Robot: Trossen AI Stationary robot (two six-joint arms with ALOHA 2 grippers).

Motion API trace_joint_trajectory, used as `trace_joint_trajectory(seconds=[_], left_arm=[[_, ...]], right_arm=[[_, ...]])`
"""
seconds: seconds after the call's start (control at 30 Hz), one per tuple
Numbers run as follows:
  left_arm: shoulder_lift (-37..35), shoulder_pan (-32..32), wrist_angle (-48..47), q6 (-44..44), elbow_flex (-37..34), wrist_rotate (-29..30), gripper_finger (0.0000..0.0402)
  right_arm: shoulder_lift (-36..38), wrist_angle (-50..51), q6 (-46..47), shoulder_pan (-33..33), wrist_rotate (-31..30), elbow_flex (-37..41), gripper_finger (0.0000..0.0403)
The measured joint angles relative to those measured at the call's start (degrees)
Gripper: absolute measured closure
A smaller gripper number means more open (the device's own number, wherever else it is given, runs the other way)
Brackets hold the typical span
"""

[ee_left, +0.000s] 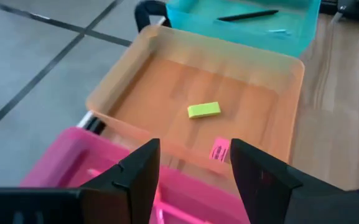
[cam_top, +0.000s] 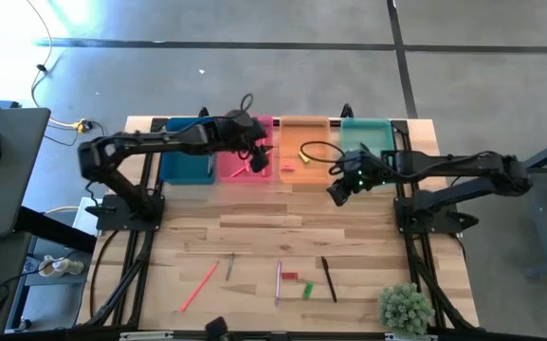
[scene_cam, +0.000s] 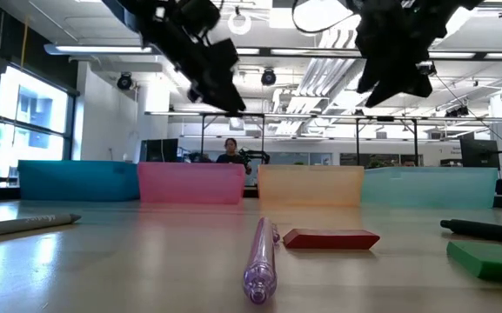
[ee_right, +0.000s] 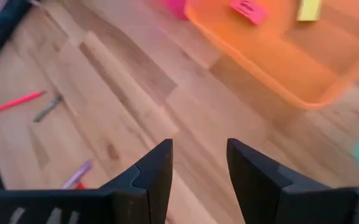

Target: Sort crayons/erasers/pens/pencils in bins

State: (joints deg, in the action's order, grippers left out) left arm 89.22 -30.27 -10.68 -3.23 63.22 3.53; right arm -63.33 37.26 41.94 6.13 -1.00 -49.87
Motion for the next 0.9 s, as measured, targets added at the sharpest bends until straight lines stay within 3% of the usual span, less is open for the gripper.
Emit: trace_joint_trajectory(seconds=[0.3,0.47,0.77,0.9], left_arm=[[-10.11,-2.45,-14.94,0.00,0.00,-1.50,0.0220],[-12.83,-3.89,-21.04,-0.04,0.00,-2.45,0.0220],[-13.37,-5.76,-24.62,-2.51,0.00,-2.45,0.0220],[-13.37,-5.76,-24.69,-2.36,0.00,-2.45,0.0220]], right_arm=[[0.00,-9.50,8.76,-7.46,-0.89,0.00,0.0259],[0.00,-16.53,9.70,-10.41,-6.09,0.00,0.0259],[0.00,-23.45,12.95,-14.88,-12.71,0.00,0.0259],[-0.32,-21.66,14.63,-17.24,-15.06,-1.01,0.0259]])
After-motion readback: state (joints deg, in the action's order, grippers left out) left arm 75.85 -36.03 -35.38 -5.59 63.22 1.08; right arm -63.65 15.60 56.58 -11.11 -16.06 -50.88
